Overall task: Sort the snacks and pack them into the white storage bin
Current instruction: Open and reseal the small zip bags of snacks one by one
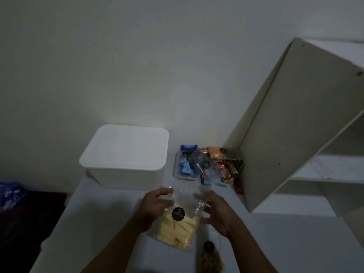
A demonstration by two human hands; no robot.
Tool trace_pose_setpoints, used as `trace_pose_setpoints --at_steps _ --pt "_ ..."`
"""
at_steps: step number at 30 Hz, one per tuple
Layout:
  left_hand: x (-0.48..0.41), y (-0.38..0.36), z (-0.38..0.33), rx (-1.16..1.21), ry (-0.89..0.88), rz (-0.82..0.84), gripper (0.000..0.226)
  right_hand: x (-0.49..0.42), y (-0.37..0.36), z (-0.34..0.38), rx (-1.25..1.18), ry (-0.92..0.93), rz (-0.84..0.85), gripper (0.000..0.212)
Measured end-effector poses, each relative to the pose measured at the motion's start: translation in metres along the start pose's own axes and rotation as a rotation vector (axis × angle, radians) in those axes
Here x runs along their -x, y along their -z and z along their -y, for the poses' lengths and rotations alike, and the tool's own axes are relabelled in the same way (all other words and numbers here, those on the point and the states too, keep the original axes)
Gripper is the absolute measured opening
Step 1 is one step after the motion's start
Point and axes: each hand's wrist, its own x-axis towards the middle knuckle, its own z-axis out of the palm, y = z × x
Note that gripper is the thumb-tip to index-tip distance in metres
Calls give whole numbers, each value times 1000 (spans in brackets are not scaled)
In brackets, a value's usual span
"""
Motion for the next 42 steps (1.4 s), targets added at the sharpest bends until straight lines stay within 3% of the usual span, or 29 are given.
trace_pose_setpoints --at_steps 4,7,11,15,19,22,24,26,29,32,38,42 --pt "3 12 59 -122 46 2 57 -12 -9 -61 252 -89 -68 83" --pt "7 17 96 -278 47 1 73 -18 -14 -96 480 -33 -113 96" --pt "8 18 138 -439 32 -37 111 -8 -24 -118 688 93 -112 100" --pt "14 12 146 -541 63 -41 123 -10 -24 -137 840 186 -97 80" --pt "19 8 140 -617 131 -24 117 -7 -18 -146 906 182 -195 60" --pt "24 6 134 -765 37 -59 101 8 -3 -133 1145 146 -333 58" --pt "27 4 133 -900 -109 -67 88 12 12 -130 1274 29 -378 62" --pt "27 -1 133 -970 -185 25 90 15 19 -131 1232 -51 -362 59" --pt "25 -11 134 -1021 -141 130 94 12 24 -139 1208 -20 -317 39" --pt "21 -11 134 -1046 -105 135 91 10 22 -142 1240 17 -279 32" --pt "17 1 129 -993 7 130 102 1 9 -142 1257 84 -214 40" --pt "13 -2 121 -1033 -31 94 87 -1 10 -134 1244 107 -253 25"
